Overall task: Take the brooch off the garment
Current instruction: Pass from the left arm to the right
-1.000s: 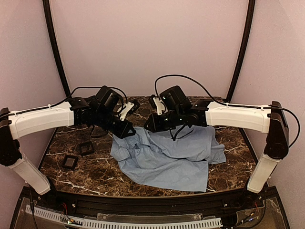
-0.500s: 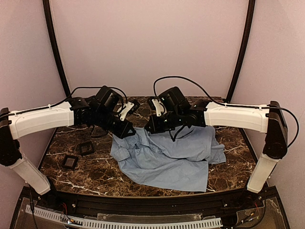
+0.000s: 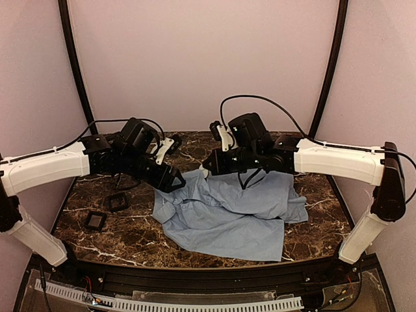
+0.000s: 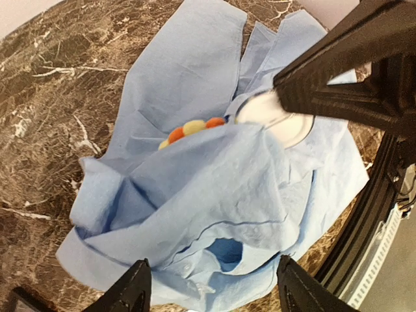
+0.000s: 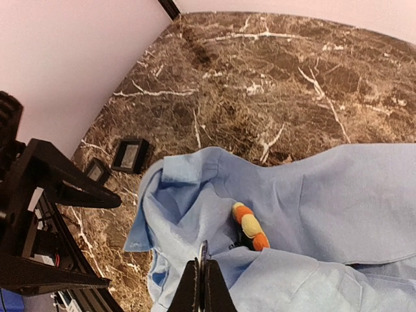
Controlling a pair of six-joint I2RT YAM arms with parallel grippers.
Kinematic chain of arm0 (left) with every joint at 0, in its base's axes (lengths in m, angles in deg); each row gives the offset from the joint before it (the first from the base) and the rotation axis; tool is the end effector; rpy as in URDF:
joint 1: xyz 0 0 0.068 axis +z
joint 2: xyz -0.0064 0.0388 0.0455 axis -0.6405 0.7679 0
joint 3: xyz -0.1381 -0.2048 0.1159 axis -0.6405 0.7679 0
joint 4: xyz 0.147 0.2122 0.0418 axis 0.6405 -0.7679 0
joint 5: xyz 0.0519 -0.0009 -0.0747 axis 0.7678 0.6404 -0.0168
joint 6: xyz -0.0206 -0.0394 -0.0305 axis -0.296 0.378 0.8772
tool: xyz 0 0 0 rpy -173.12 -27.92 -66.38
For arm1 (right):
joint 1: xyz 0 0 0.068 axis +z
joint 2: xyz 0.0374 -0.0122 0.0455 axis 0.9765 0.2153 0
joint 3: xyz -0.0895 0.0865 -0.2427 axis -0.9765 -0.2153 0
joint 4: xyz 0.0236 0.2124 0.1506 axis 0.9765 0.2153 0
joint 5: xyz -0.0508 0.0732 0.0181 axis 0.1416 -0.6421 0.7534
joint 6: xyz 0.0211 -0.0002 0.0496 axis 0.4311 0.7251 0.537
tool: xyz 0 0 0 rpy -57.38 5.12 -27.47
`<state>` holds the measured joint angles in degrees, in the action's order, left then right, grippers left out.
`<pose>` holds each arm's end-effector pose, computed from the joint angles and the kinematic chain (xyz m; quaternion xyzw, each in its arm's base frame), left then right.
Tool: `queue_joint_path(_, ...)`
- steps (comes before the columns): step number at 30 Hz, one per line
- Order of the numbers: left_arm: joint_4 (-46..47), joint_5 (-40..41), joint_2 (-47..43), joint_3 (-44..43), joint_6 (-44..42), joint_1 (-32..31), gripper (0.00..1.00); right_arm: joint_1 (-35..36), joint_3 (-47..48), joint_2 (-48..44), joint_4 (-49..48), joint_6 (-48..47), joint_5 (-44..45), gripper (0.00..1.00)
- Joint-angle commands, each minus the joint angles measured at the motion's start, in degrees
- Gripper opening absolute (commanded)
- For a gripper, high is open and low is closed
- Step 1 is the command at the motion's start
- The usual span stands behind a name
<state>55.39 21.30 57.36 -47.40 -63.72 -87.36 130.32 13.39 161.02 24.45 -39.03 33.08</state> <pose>0.2116 -0.2380 0.2959 0.3086 0.8710 -0.2380 0.2992 0.2303 0.3053 0.2980 -0.1800 0.8609 0.3278 0.3449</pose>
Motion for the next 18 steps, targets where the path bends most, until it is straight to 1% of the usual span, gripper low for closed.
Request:
queue_joint_path(1,-0.12,4.39,-5.21,1.25,2.16,-0.21,0.76,-0.19,-2.82,-3.87,-8.18,-1.40,1.02,0.00)
queue_joint_path(4,0.54,4.65,-6.73,-0.18,3.46,-0.23,0.84,-0.19,-4.34,-5.22,-11.66,-2.17,-0.37,0.00)
queue_joint_path(6,1.13,4.09,-6.84,-1.38,4.04,-0.20,0.87,-0.34,-4.70,-5.48,-13.14,-2.32,-1.51,0.00)
queue_joint_path(12,3.04,2.43,-5.56,-3.49,4.62,-0.04,0.92,-0.67,-5.46,-5.69,-14.91,-1.63,-3.01,0.00)
queue_joint_path(18,4.99,-1.55,-3.42,-4.02,5.18,1.34,0.93,-0.71,-6.54,-6.73,-16.61,-1.36,-2.41,0.00)
